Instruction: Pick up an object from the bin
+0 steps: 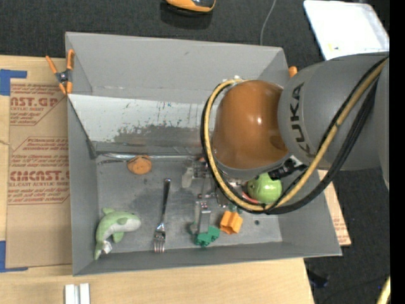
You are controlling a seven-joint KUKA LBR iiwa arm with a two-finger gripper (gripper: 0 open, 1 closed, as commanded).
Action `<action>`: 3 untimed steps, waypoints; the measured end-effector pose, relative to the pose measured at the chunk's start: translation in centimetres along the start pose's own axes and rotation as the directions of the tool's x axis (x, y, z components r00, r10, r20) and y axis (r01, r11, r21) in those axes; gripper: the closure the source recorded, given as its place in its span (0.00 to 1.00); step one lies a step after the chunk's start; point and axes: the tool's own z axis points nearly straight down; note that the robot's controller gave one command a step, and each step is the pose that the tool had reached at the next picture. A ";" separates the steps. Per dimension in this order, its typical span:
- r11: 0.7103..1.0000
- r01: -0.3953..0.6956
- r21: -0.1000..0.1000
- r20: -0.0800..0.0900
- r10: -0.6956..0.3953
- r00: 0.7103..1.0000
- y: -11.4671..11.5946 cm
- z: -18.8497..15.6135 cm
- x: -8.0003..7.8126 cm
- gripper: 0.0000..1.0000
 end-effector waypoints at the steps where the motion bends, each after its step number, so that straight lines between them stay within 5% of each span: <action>1: 1.000 -0.001 -0.001 0.008 0.001 1.000 -0.1 -0.4 -0.2 0.00; 2: 0.969 0.248 0.002 0.014 -0.248 0.969 1.6 5.6 -2.5 0.00; 3: 0.839 0.545 0.005 0.014 -0.545 0.839 3.6 5.2 -5.2 0.00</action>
Offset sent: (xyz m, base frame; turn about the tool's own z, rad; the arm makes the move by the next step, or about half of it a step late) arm 0.0396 0.0280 -0.1125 -0.4491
